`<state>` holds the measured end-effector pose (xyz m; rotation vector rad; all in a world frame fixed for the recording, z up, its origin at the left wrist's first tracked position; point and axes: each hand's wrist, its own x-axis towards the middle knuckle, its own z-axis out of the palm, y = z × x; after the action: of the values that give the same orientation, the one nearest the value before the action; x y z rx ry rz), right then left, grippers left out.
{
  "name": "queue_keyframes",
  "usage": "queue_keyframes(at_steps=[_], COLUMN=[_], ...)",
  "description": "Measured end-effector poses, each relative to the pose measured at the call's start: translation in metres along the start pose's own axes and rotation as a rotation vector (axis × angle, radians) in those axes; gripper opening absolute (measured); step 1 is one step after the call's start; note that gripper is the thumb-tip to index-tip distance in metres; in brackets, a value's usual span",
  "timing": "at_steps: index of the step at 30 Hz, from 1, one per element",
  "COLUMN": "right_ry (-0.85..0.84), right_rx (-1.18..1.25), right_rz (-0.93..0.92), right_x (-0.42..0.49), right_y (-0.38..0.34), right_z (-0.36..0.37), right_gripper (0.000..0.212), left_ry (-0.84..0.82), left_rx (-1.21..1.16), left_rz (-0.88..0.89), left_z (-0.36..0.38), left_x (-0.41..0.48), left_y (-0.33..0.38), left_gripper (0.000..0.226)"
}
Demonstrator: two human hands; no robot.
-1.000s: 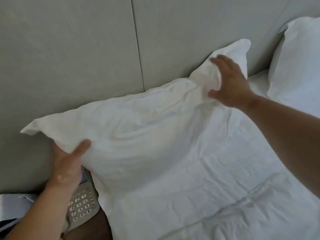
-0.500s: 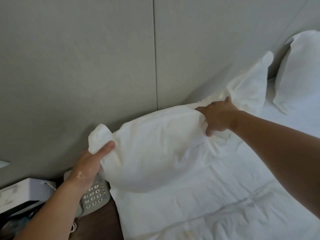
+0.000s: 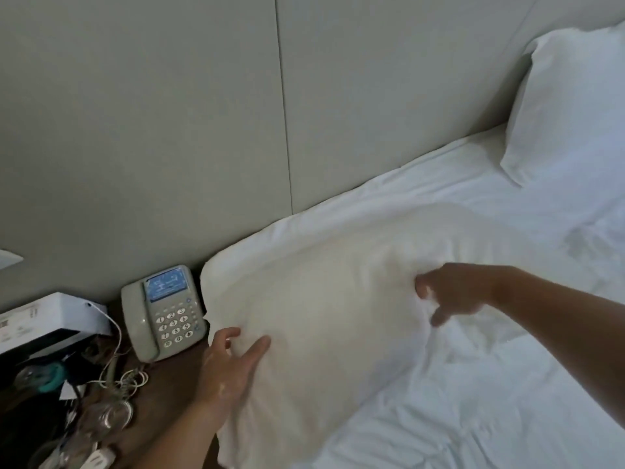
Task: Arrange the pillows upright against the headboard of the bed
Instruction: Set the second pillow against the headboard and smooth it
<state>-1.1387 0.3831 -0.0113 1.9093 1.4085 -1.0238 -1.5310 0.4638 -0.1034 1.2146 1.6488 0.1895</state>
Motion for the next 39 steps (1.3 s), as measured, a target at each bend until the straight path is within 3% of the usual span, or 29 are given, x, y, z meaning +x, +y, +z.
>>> queue_keyframes(at_steps=[4,8,12,17,19,23,25,29,39], right_ry=[0.345,0.293,0.285,0.604,0.647,0.691,0.785,0.932,1.243], right_rx=[0.271,0.275,0.160,0.053,-0.007,0.021,0.149,0.180,0.256], right_rz=[0.001,0.025,0.053,0.112,0.101,0.107,0.109,0.088,-0.032], right_x=[0.031,0.079,0.124,0.163,0.172,0.170,0.157,0.118,0.061], right_y=[0.016,0.011,-0.005,-0.025,-0.035,-0.047,-0.045,-0.037,-0.063], right_z=[-0.020,-0.024,0.001,0.043,0.053,0.055,0.040,-0.009,-0.147], right_gripper=[0.088,0.105,0.104,0.075,0.061,0.055,0.051,0.055,0.053], left_ry=[-0.026,-0.033,-0.068,-0.021,0.006,0.044,0.054,0.096,0.327], left_rx=[-0.010,0.032,0.122,0.169,0.174,0.183,0.151,0.053,-0.107], left_rz=[-0.033,-0.053,-0.084,-0.046,-0.017,0.043,0.075,0.186,0.678], left_z=[0.017,0.022,0.030,0.053,0.061,0.062,0.057,0.035,-0.069], left_x=[0.021,0.060,0.091,0.103,0.104,0.105,0.100,0.086,0.086], left_y=[0.009,0.026,0.027,0.014,0.008,-0.006,-0.005,0.020,0.134], left_gripper=[0.115,0.136,0.140,0.132,0.125,0.103,0.089,0.069,0.070])
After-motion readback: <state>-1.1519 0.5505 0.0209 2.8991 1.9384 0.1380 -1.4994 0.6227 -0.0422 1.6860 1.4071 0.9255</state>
